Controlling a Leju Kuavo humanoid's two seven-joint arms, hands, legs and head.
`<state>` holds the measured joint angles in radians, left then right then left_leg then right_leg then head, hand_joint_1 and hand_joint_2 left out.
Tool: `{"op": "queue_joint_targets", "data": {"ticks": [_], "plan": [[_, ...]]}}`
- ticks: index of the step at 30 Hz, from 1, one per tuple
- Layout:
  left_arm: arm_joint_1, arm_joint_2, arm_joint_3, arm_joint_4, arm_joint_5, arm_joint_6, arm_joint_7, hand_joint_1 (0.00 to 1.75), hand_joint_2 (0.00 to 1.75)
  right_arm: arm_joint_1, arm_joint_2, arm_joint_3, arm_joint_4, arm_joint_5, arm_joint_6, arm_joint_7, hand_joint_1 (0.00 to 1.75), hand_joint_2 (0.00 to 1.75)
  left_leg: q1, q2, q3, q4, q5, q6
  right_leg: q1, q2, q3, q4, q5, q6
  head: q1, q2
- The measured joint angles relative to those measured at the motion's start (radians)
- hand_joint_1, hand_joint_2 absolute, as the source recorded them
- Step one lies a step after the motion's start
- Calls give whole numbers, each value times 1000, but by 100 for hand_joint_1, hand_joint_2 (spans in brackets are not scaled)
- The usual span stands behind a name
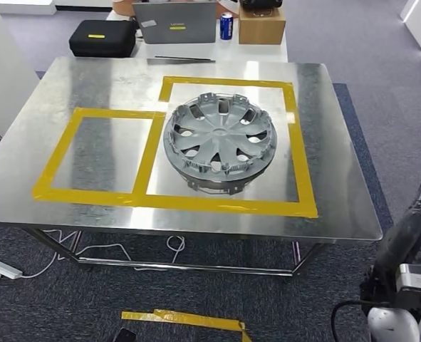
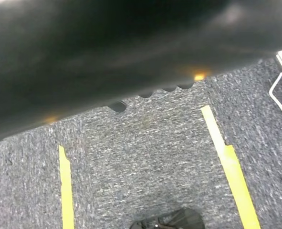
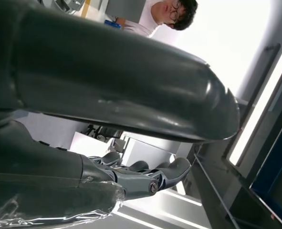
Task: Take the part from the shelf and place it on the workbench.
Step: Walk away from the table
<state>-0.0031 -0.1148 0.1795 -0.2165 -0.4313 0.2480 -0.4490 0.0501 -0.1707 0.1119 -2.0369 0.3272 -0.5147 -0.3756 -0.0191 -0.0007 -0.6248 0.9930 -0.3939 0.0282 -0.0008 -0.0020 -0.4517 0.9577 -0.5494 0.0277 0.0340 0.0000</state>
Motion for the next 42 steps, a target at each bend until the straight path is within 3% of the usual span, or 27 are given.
{"op": "queue_joint_targets", "data": {"ticks": [2,4,6,7,8,9,11,12,14,15,17,18,21,22,23,25,27,28,30,32,33,34,36,37,38,40,42], "plan": [[1,1,1,1,0,0,0,0,0,9,4,-2,-7,-1,-1,-3,0,0,4,-1,-6,8,-8,-12,-1,-3,-18,-3,17,-14,0,0],[3,2,1,2,0,0,0,0,0,14,10,-2,-12,-1,-1,-6,0,0,8,-2,-25,68,-87,-24,-5,-7,-37,-7,38,-29,-4,0],[4,2,2,2,0,1,0,0,0,22,15,-3,-17,-1,-2,-7,0,0,14,-2,-48,188,-190,-34,-4,-8,-60,-5,60,-35,-8,0],[4,2,2,2,0,1,0,0,0,27,17,-3,-19,0,-2,-8,0,0,16,-2,-52,240,-214,-37,-4,-8,-73,-4,72,-34,-8,0],[4,2,3,2,0,1,0,0,0,34,20,-3,-21,1,-3,-8,0,0,17,-2,-46,270,-213,-39,-3,-9,-88,-1,84,-33,-8,0],[4,2,3,2,1,2,0,0,0,42,22,-3,-24,1,-4,-9,0,0,18,-2,-24,266,-191,-40,-3,-9,-107,3,95,-30,-9,0],[4,3,3,2,1,3,0,0,0,59,27,-3,-30,2,-5,-11,0,0,19,-2,63,168,-142,-38,-4,-8,-138,15,111,-23,-9,0],[4,3,4,2,2,3,0,0,0,67,29,-4,-33,3,-6,-13,0,0,18,-2,114,96,-135,-34,-3,-8,-151,23,117,-19,-9,0],[3,4,4,2,2,3,0,0,0,78,32,-5,-39,3,-8,-15,0,0,16,-3,175,-2,-150,-24,-1,-9,-167,35,130,-8,-9,0],[3,4,4,2,3,4,0,0,0,82,34,-5,-41,3,-9,-15,0,0,14,-4,180,-19,-155,-18,0,-9,-172,38,138,-3,-8,0],[5,4,5,3,4,4,0,0,0,95,36,-8,-42,2,-10,-16,0,0,14,-1,166,-22,-143,-3,-3,-8,-181,44,140,8,-8,0],[6,3,5,3,5,4,-1,0,0,103,38,-9,-43,0,-11,-17,0,0,15,1,157,-24,-133,6,-4,-6,-190,60,117,12,-7,0],[6,3,6,4,9,6,-2,0,0,130,45,-12,-46,-7,-14,-23,0,0,10,6,118,-24,-100,21,-7,-2,-232,211,-27,21,-3,0],[6,3,6,4,11,6,-3,0,0,139,49,-13,-47,-9,-16,-27,0,0,8,7,102,-23,-87,23,-7,-2,-241,273,-58,22,-3,0],[6,4,6,4,12,7,-3,0,0,150,53,-14,-47,-10,-17,-29,0,0,5,7,86,-22,-75,24,-7,-2,-239,314,-63,22,-3,0],[7,5,7,4,13,8,-3,0,0,168,61,-17,-47,-13,-20,-32,0,0,1,8,52,-20,-50,23,-7,-2,-191,304,-20,17,-3,0],[7,6,7,3,13,9,-3,0,0,178,67,-18,-49,-15,-22,-34,0,0,-3,7,27,-18,-27,19,-6,-2,-77,170,12,8,-3,0],[7,6,7,3,13,9,-3,0,0,181,70,-19,-52,-16,-22,-34,0,0,-5,7,19,-17,-17,16,-4,-2,-14,84,5,3,-4,0],[8,6,7,4,14,9,-4,0,0,187,75,-20,-57,-16,-23,-36,0,0,-5,6,10,-16,5,7,2,-2,52,-19,-16,-4,-4,0],[10,7,8,4,14,9,-4,0,0,195,79,-22,-58,-17,-24,-37,0,0,-2,5,1,-14,17,-4,4,-3,40,-33,-5,-14,-2,0],[12,7,8,4,14,9,-4,0,0,198,82,-23,-58,-18,-24,-37,0,0,0,3,-6,-4,-1,-10,3,-5,30,-33,5,-22,-2,0],[14,7,8,5,14,9,-4,0,0,199,84,-24,-58,-18,-24,-38,0,0,2,2,-16,22,-39,-17,1,-6,17,-34,18,-30,-5,0],[16,8,10,5,14,9,-4,0,0,201,88,-24,-58,-19,-24,-38,0,0,8,1,-39,130,-150,-28,1,-8,-12,-34,41,-39,-11,0],[16,8,10,5,14,9,-4,0,0,203,90,-24,-58,-19,-24,-38,0,0,11,1,-48,196,-191,-32,1,-9,-25,-32,53,-40,-13,0],[16,8,11,5,14,10,-4,0,0,203,91,-25,-58,-19,-24,-38,0,0,13,1,-49,249,-205,-35,1,-10,-40,-28,65,-40,-13,0],[15,8,11,5,14,9,-4,0,0,205,92,-25,-58,-19,-24,-38,0,0,15,1,-18,272,-164,-37,1,-10,-75,-14,86,-36,-13,0],[15,8,12,5,14,9,-4,0,0,207,93,-25,-58,-19,-24,-38,0,0,17,1,70,173,-117,-35,1,-9,-113,6,101,-29,-13,0]]}}
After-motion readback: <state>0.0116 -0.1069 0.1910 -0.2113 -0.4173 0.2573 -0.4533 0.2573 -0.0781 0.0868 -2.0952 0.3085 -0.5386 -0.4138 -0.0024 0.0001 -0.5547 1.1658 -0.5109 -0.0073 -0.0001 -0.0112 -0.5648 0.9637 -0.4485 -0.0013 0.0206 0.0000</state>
